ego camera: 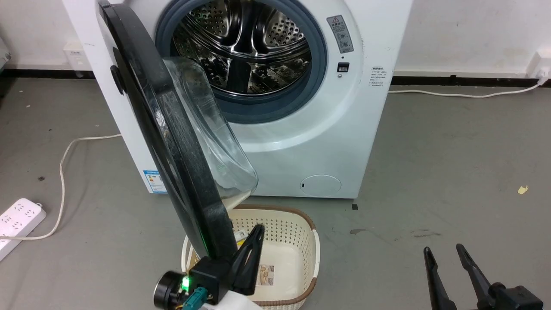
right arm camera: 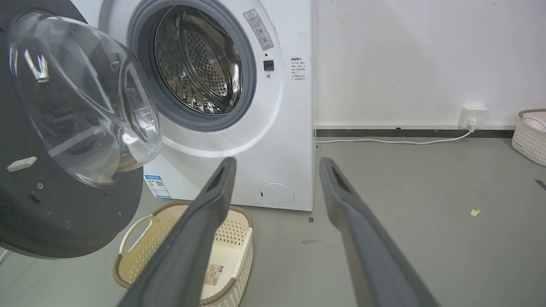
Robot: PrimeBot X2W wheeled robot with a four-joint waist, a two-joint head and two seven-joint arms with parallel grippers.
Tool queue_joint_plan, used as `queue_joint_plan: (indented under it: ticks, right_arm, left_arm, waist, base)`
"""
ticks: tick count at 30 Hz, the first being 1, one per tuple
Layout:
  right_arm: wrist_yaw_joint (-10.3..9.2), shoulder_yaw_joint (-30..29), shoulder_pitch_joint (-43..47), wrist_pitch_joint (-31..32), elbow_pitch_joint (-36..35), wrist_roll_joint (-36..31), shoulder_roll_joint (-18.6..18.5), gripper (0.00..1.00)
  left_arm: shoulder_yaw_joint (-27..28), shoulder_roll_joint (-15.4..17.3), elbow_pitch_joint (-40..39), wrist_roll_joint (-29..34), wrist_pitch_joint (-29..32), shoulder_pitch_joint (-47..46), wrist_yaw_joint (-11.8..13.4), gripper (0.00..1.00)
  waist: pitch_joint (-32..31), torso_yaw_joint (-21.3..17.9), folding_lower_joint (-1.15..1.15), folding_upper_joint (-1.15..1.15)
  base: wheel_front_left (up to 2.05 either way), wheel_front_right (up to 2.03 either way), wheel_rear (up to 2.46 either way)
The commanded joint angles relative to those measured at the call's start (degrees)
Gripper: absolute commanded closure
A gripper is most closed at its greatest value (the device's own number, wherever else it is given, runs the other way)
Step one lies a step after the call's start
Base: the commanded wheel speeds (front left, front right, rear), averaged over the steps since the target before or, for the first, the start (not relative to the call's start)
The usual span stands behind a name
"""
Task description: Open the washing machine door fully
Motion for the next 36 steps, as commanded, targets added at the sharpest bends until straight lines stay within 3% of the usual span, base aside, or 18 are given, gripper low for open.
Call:
queue_joint_plan:
  ticks: [1, 11, 26, 36]
  right_arm:
    - [0.05, 0.06, -0.6, -0.25, 0.28, 0.2, 0.25, 0.0]
    - [0.05, 0.18, 0.11, -0.25, 0.32, 0.88, 0.25, 0.0]
    - [0.05, 2.38, -0.62, -0.25, 0.56, -0.17, 0.25, 0.0]
    - [0.05, 3.78, -4.6, -0.07, 0.36, -3.59, 0.25, 0.0]
  left_arm:
    - [0.48, 0.23, 0.97, 0.08, -0.3, -0.64, 0.54, 1.0]
    - [5.09, 1.94, 8.0, -1.53, -3.34, -2.63, 2.57, 1.0]
    - [9.04, 5.27, 8.64, -3.56, -3.49, -4.24, 3.62, 1.0]
    - [16.56, 10.45, 11.57, -6.63, -4.35, -10.78, 4.43, 1.0]
  waist:
    - [0.06, 0.12, 0.0, 0.0]
    - [0.17, 4.6, 0.0, 0.0]
    - [2.15, 19.31, 0.0, 0.0]
    - [9.7, 21.32, 0.0, 0.0]
  base:
    - [0.0, 0.0, 0.0]
    - [0.0, 0.0, 0.0]
    - [0.0, 0.0, 0.0]
    - [0.0, 0.0, 0.0]
